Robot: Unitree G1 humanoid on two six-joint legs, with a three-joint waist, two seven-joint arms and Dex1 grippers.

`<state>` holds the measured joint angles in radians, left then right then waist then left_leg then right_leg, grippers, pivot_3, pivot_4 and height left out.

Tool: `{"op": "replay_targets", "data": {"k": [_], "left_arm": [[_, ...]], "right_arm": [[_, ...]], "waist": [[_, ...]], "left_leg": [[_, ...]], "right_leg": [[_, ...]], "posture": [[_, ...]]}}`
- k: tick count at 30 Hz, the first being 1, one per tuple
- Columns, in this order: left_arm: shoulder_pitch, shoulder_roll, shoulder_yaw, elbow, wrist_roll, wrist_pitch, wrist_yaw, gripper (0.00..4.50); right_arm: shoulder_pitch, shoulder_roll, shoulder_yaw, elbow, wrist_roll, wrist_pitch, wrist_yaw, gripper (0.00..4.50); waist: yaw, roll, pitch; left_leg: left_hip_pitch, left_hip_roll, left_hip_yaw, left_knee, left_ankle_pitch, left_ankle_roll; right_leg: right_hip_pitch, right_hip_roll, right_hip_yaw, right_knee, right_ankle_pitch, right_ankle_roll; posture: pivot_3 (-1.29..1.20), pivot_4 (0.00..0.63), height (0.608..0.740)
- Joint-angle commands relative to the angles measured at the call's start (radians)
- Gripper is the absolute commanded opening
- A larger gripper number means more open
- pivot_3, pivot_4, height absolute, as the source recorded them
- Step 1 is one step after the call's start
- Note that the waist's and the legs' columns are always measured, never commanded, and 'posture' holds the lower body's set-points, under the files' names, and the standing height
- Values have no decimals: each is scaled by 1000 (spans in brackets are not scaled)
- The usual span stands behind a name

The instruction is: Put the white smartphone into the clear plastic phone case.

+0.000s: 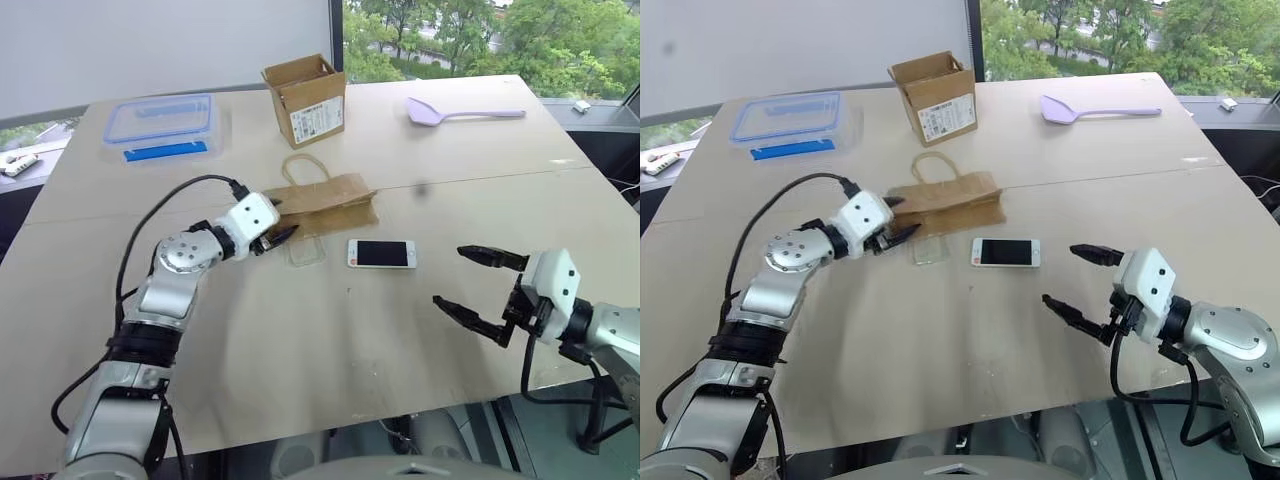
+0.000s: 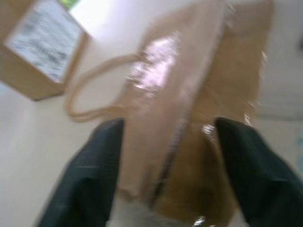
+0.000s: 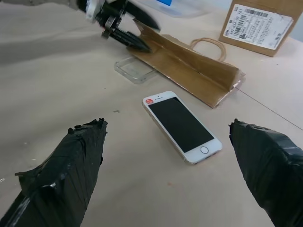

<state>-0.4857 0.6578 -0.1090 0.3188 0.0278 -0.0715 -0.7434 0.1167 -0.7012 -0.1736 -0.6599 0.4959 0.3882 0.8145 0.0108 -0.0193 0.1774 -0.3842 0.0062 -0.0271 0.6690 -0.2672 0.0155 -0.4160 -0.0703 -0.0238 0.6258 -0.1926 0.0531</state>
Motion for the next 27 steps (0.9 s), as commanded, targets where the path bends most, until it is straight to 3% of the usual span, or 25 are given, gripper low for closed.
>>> {"op": "replay_targets", "data": {"k": [1, 3, 4, 11, 17, 20, 23, 27], "left_arm": [[-38, 0, 21, 51, 7, -60, 8, 1061], [-39, 4, 66, 66, -14, -49, 42, 227], [-38, 6, 83, 69, -20, -43, 53, 66], [185, 131, 362, -8, -48, 2, 213, 66], [358, 180, 454, -102, -78, 103, 182, 66], [412, 156, 487, -200, -205, 221, 99, 837], [431, 132, 543, -386, -473, 441, -12, 2166], [383, 252, 556, -572, -772, 749, -169, 4012]], "right_arm": [[3, -5, -6, -58, 5, -2, -21, 4500], [3, -2, 2, -59, 2, -1, -29, 4500], [4, -1, 5, -59, 1, -1, -32, 4500], [-20, 18, 62, -11, -22, -27, -28, 4500], [-86, 22, 114, 47, -29, -46, 2, 4500], [-109, 19, 129, 63, -29, -48, 12, 4500], [-114, 14, 126, 62, -23, -43, 17, 4500], [-115, 2, 110, 49, -6, -28, 21, 4500]], "waist": [[3, 0, 0], [3, 0, 0], [2, 0, 0], [-28, 0, 0], [-5, 0, 0], [5, 0, 0], [9, -1, 0], [2, -1, 1]], "left_leg": [[0, 0, 0, 0, 0, 0], [0, 0, 0, 0, 0, 0], [0, 0, 0, 0, 0, 0], [1, 2, 0, -1, 0, 0], [1, 2, -1, 0, 0, 0], [1, 3, -1, 0, 0, 0], [0, 3, -2, 0, 0, 0], [-1, 3, -5, 0, 0, 0]], "right_leg": [[0, 0, 0, 0, 0, 0], [0, 0, 0, 0, 0, 0], [0, 0, 0, 0, 0, 1], [-1, 0, 1, 0, 0, 0], [0, -2, -2, 0, -1, 0], [0, -2, -2, 0, -3, -3], [0, -2, -3, 0, -3, -3], [0, -2, -4, 1, -3, -3]], "posture": [[0, 150, 740], [0, 150, 740], [0, 150, 740], [0, 150, 740], [0, 150, 740], [0, 150, 740], [0, 150, 740], [0, 150, 740]]}}
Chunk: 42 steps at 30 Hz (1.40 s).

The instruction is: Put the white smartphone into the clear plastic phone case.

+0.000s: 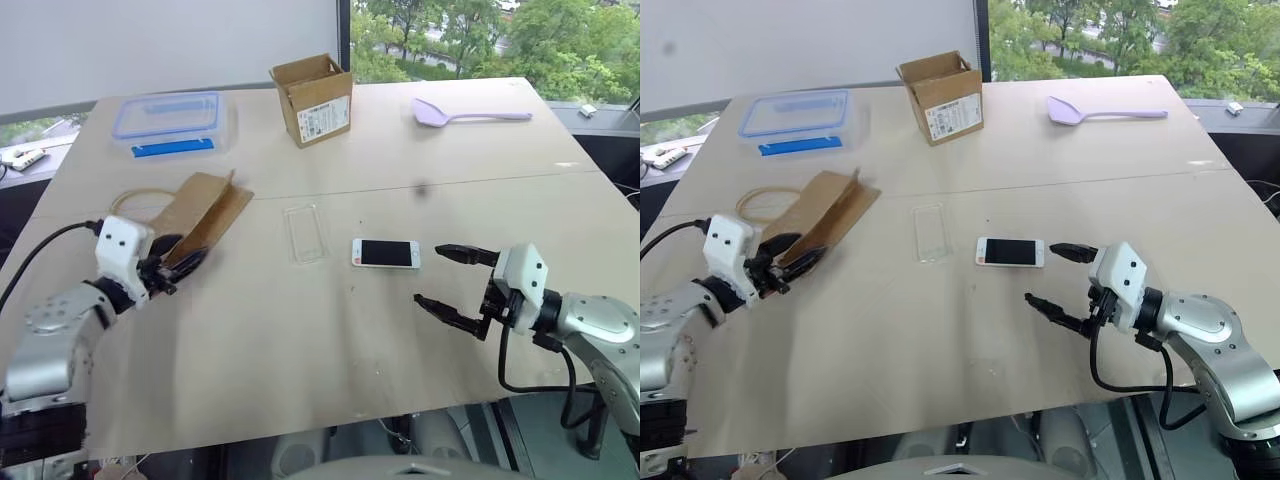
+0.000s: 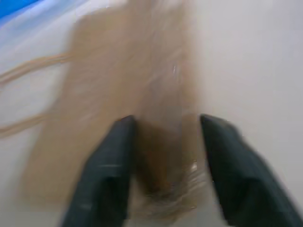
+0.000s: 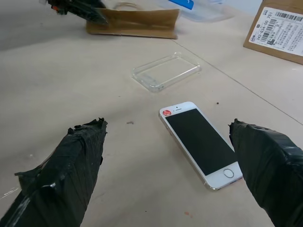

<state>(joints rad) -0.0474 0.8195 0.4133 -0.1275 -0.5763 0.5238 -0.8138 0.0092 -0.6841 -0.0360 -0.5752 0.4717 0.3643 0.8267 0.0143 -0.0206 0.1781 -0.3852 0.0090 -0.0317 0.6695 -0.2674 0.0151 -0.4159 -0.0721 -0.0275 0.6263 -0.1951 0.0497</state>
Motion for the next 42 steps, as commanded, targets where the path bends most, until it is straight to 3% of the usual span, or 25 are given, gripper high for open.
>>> {"op": "replay_targets", "data": {"k": [1, 4, 6, 9, 12, 18, 24, 27, 30, 34, 38, 42], "left_arm": [[-86, 122, 8, -130, -176, 170, -131, 4012], [-205, 211, -187, -54, -23, 41, -283, 4012], [-316, 221, -326, 45, 107, -104, -378, 4012], [-513, 166, -498, 240, 247, -280, -520, 4012], [-724, 68, -678, 553, 459, -592, -630, 4012], [-981, -65, -841, 1032, 641, -941, -793, 4012], [-1068, -146, -919, 1278, 761, -1106, -786, 4012], [-1073, -191, -920, 1340, 815, -1147, -712, 3177], [-1082, -228, -864, 1364, 778, -1053, -775, 1811], [-1077, -219, -833, 1355, 760, -987, -799, 155], [-1032, -186, -820, 1282, 691, -905, -801, 69], [-910, -79, -871, 940, 502, -659, -801, 69]], "right_arm": [[-8, -16, -30, -37, 22, -1, 7, 4500], [-10, -16, -30, -42, 18, 1, -4, 4500], [-7, -14, -32, -49, 19, 5, -13, 4500], [4, -11, -40, -65, 18, 10, -29, 4500], [24, -7, -51, -93, 11, 19, -59, 4500], [105, -11, -89, -172, 7, 40, -112, 4500], [172, 10, -95, -236, -3, 52, -176, 4500], [193, 16, -91, -258, -8, 54, -198, 4500], [204, 19, -93, -270, -7, 57, -211, 4500], [192, 36, -98, -277, 19, 71, -233, 4500], [169, 35, -70, -257, 1, 63, -228, 4500], [137, 34, -51, -233, 3, 60, -213, 4500]], "waist": [[-2, 0, 0], [-2, 2, 0], [-1, 3, 0], [2, 2, 0], [5, 1, 0], [-4, 0, 0], [-3, 0, 0], [1, 2, -3], [7, 5, -5], [1, 4, -5], [-5, 4, -5], [-11, 4, -4]], "left_leg": [[0, -1, 0, 0, 0, 0], [2, -2, 2, -1, 0, 0], [3, -2, 4, -1, 0, 0], [2, -2, 4, 0, 0, 0], [0, -3, 3, 1, 0, 0], [-4, -4, 6, 1, -1, 3], [-9, -4, 5, 3, -2, 4], [-8, -4, 4, 5, -2, 4], [1, -5, 3, 5, -2, 4], [1, -4, 1, 7, -2, 5], [1, -5, 2, 7, -2, 5], [-1, -4, 2, 7, -3, 5]], "right_leg": [[0, 1, 0, 0, 0, 0], [0, 2, 1, 0, 0, 0], [1, 2, 2, 0, 0, 0], [1, 2, 2, 0, 0, 0], [0, 2, 2, 0, 0, 0], [-4, 3, 5, -1, 4, 1], [-8, 2, 4, -1, 4, 1], [-6, 2, 4, 0, 2, 5], [4, 2, 4, 0, -1, 5], [5, 2, 4, 1, -2, 3], [5, 3, 6, 2, 1, 7], [2, 3, 6, 2, 2, 5]], "posture": [[0, 150, 740], [0, 150, 740], [0, 150, 740], [0, 150, 740], [0, 150, 740], [0, 150, 740], [0, 150, 740], [0, 150, 740], [0, 150, 740], [0, 150, 740], [0, 150, 740], [0, 150, 740]]}}
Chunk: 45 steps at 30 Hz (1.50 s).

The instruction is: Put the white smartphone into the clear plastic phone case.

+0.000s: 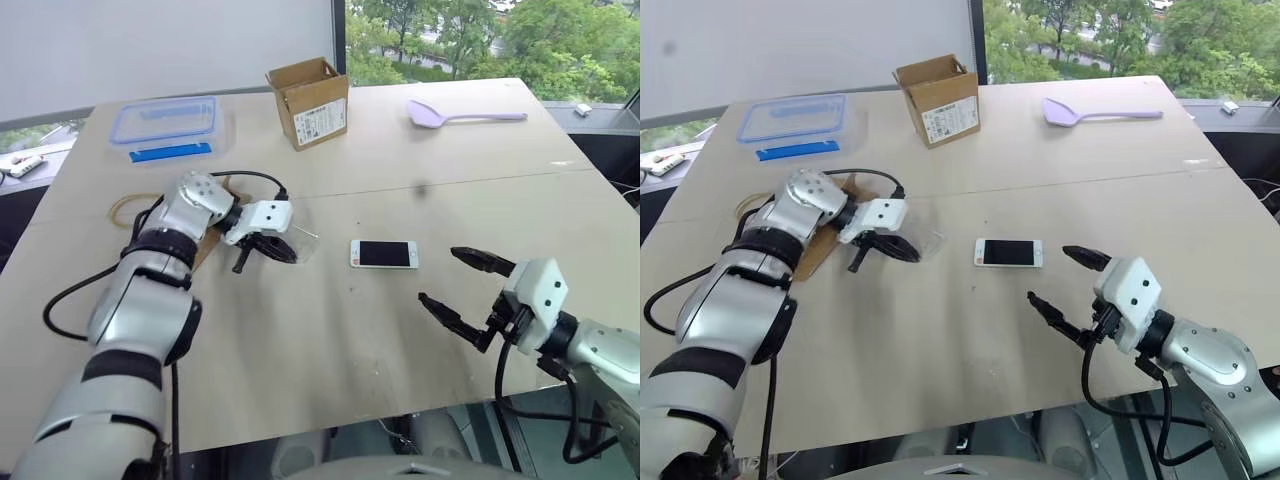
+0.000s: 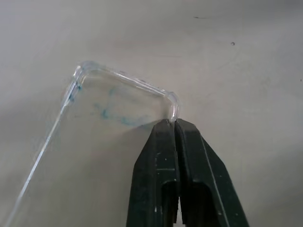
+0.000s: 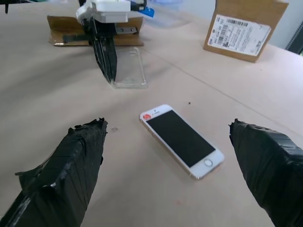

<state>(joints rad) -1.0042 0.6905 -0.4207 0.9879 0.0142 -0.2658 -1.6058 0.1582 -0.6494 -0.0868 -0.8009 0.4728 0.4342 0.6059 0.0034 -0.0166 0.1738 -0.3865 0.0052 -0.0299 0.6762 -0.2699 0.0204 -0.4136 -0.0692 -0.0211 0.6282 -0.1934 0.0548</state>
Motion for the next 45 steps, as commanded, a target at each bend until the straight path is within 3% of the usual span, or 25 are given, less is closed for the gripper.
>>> {"op": "replay_targets", "data": {"k": [1, 5, 8, 16, 20, 30, 38, 45], "left_arm": [[80, 83, -42, -278, -125, 202, -9, 69], [252, 217, 25, -821, -238, 688, 6, 69], [349, 249, 56, -1072, -263, 921, 109, 69], [447, 76, 24, -1297, -201, 1173, 449, 69], [441, 4, -1, -1293, -205, 1168, 495, 69], [408, -11, -88, -1226, -187, 1040, 431, 69], [255, -112, -182, -973, -102, 804, 334, 69], [68, -236, -207, -593, -14, 560, 257, 69]], "right_arm": [[-15, -2, 2, -5, 2, -11, 11, 4500], [-33, -5, 14, 11, 2, -12, 24, 4500], [-37, -8, 24, 20, -5, -16, 32, 4500], [-75, -52, 33, 54, -9, 69, 32, 4500], [-100, -60, 40, 78, -41, 61, 38, 4500], [-144, -54, 48, 96, -42, 56, 58, 4500], [-144, -52, 43, 92, -47, 53, 57, 4500], [-113, -49, 18, 57, -45, 72, 23, 4500]], "waist": [[-6, 0, 1], [-16, -2, 3], [-13, -2, 3], [-11, -3, 3], [-10, -2, 3], [-10, -2, 3], [16, -2, 3], [11, -2, 3]], "left_leg": [[0, 0, 0, 0, 0, 0], [-3, 0, -2, 0, 0, 0], [-3, 1, -4, 0, 0, 0], [-1, -1, -2, 0, 0, 0], [-1, -1, -1, 0, 0, 0], [0, -1, 2, 0, 0, 0], [-1, -3, 2, 0, 0, 0], [-3, -3, 0, 3, 0, 1]], "right_leg": [[0, 0, 0, 0, 0, -1], [-2, 0, 1, -1, 1, -1], [-3, -1, 2, -1, 0, 0], [-2, 2, 5, 0, -4, 0], [-1, 4, 7, 0, -4, 0], [-1, 4, 9, 0, -4, 0], [-1, 4, 10, -1, -4, -1], [0, 5, 10, -1, -4, -1]], "posture": [[0, 150, 740], [0, 150, 740], [0, 150, 740], [0, 150, 740], [0, 150, 740], [0, 150, 740], [0, 150, 740], [0, 150, 740]]}}
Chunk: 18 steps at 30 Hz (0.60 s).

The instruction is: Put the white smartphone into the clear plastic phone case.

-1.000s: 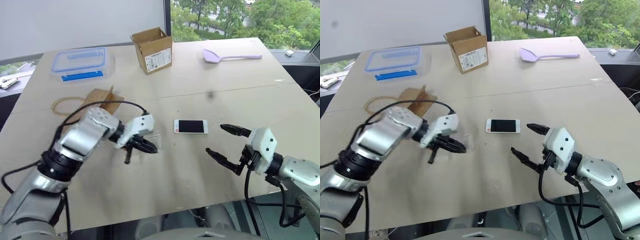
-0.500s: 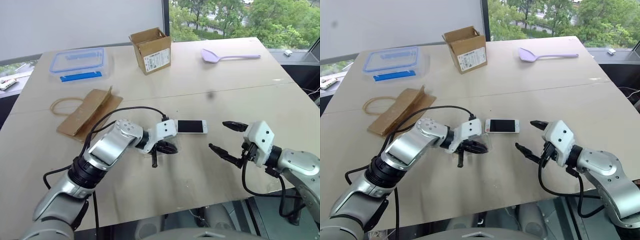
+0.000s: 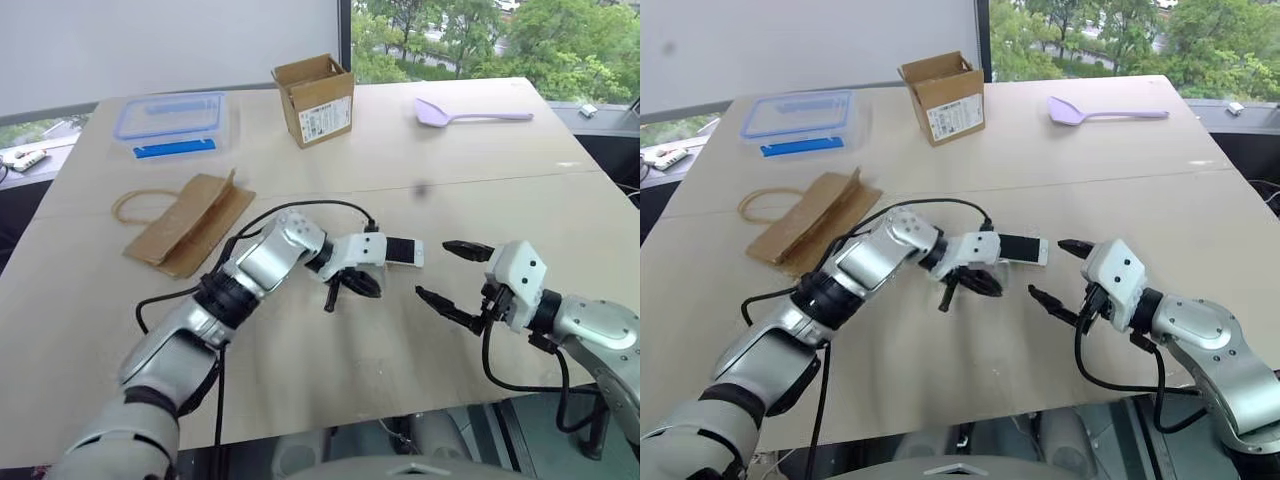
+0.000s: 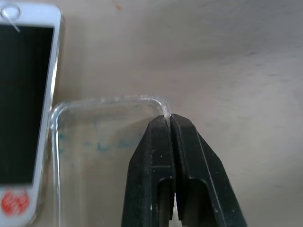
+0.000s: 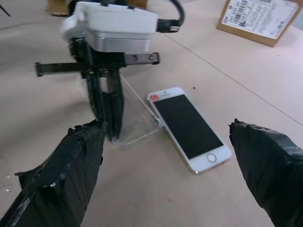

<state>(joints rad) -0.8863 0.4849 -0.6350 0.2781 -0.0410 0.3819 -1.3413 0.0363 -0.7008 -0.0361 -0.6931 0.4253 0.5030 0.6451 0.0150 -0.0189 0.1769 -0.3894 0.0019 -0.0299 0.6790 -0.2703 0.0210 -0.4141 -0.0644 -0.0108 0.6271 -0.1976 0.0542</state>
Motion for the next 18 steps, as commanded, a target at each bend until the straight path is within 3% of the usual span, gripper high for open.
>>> {"op": "replay_targets", "data": {"k": [1, 7, 10, 16, 18], "left_arm": [[-66, -48, 9, 157, 48, -109, -12, 69], [-115, -112, 27, 293, 76, -204, -43, 69], [-72, -80, 42, 169, 45, -141, -95, 69], [35, -62, 85, -24, 42, 7, -28, 69], [56, -72, 104, -78, 21, 79, -12, 840]], "right_arm": [[16, 2, -34, -56, 2, 4, -20, 4500], [43, 5, -45, -90, 4, 21, -46, 4500], [56, 3, -53, -101, 5, 23, -55, 4500], [35, -2, -34, -76, -64, -38, -67, 4500], [18, -3, -21, -61, -100, -80, -62, 4500]], "waist": [[-1, 0, 0], [0, 0, 0], [-3, 0, 0], [-4, 0, 0], [-4, 0, 0]], "left_leg": [[0, 0, 0, 0, 0, 0], [-1, 0, -1, 3, 0, 0], [-3, 0, -2, 4, -1, 1], [-4, 1, -2, 4, -1, 2], [-4, 1, -2, 4, -1, 2]], "right_leg": [[0, 0, 0, 0, 0, 0], [0, 0, 0, 0, 0, 0], [0, 1, 0, 0, 0, 0], [-2, 2, 0, 1, 4, 1], [-2, 1, 0, 1, 4, 1]], "posture": [[0, 150, 740], [0, 150, 740], [0, 150, 740], [0, 150, 740], [0, 150, 740]]}}
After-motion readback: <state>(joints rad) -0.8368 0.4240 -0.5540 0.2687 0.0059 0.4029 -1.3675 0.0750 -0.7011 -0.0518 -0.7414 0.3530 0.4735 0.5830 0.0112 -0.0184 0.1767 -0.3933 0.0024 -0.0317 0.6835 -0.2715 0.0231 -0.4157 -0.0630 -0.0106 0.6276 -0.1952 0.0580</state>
